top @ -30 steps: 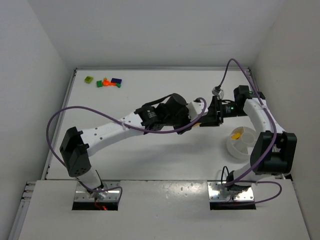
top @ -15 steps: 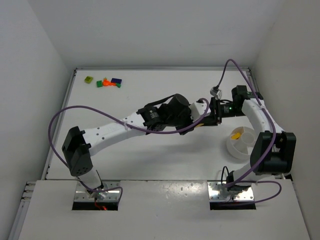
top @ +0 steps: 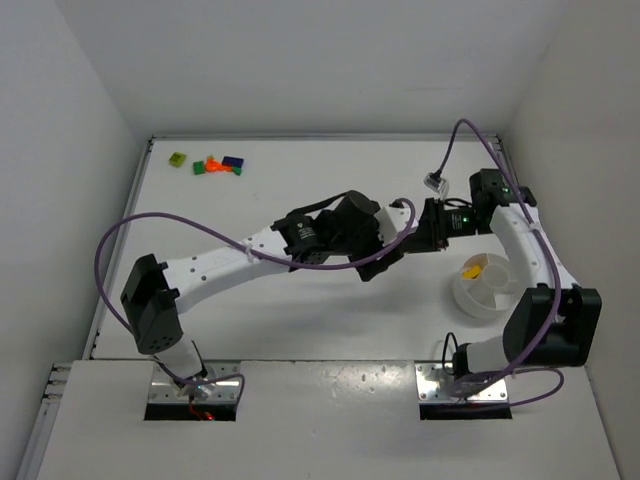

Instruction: Sort the legos into containers by color

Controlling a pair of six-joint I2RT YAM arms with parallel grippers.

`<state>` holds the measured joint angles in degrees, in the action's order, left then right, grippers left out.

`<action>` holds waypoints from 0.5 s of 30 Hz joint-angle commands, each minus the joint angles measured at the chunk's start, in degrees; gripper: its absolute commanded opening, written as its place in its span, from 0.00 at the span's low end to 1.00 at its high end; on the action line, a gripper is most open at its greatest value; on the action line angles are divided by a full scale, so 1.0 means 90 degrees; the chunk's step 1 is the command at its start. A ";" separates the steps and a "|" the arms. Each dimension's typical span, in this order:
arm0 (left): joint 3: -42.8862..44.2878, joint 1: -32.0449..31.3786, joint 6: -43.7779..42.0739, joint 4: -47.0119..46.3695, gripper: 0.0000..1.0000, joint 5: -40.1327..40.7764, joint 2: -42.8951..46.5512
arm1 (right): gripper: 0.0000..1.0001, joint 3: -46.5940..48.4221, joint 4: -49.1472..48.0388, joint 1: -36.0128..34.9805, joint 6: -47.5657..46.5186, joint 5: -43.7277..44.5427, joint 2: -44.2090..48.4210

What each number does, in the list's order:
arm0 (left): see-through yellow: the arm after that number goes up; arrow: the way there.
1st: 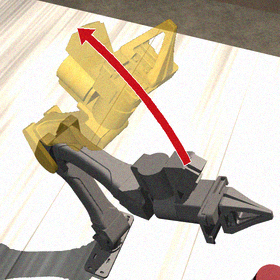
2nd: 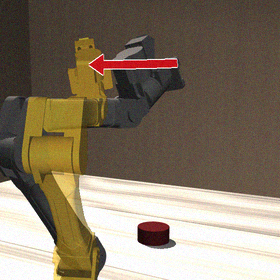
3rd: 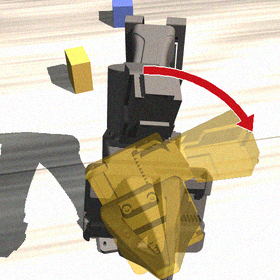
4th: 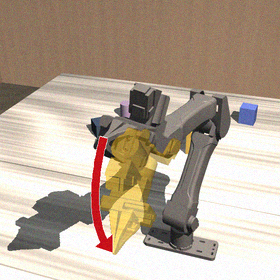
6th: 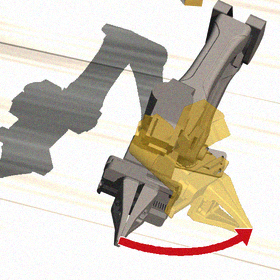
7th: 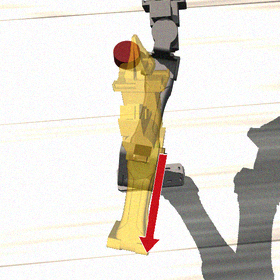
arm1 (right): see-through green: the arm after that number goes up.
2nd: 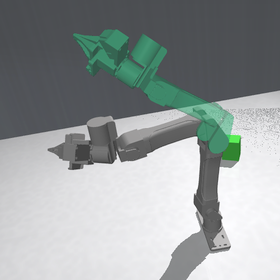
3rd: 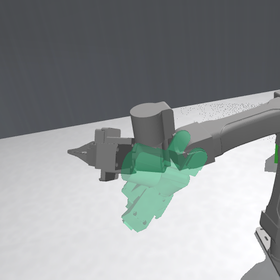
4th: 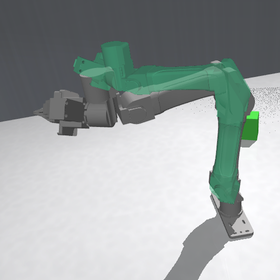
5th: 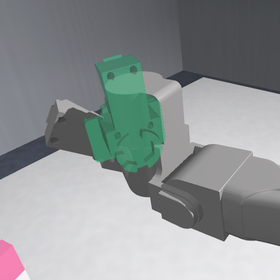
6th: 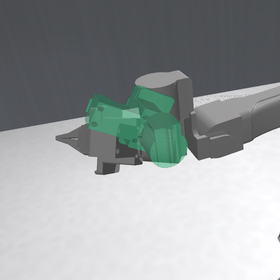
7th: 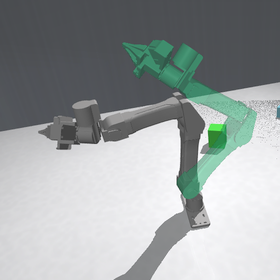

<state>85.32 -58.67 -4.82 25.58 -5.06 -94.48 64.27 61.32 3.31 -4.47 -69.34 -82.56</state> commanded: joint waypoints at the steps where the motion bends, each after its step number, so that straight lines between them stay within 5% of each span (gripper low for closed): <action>1: -0.0289 -0.0063 0.0037 -0.0040 0.83 0.0318 0.0526 | 0.00 0.0446 0.0374 0.0091 -0.0635 0.0632 0.0423; 6: -0.1032 0.0766 0.0017 -0.0040 0.91 0.0318 0.1482 | 0.00 0.0447 0.0257 0.0295 -0.0373 0.2292 0.0736; 7: -0.1245 0.1116 0.0076 -0.0040 1.00 0.0318 0.1754 | 0.00 0.0447 0.0015 0.0296 -0.0276 0.3029 0.0794; 15: -0.2301 0.2349 0.0203 -0.0176 1.00 0.0562 0.2724 | 0.00 0.0514 -0.0554 0.0560 -0.0079 0.7027 0.1673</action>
<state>66.96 -39.68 -4.14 25.58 -0.78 -72.03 66.28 58.72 7.77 -5.17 -23.86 -70.96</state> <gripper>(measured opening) 0.995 0.270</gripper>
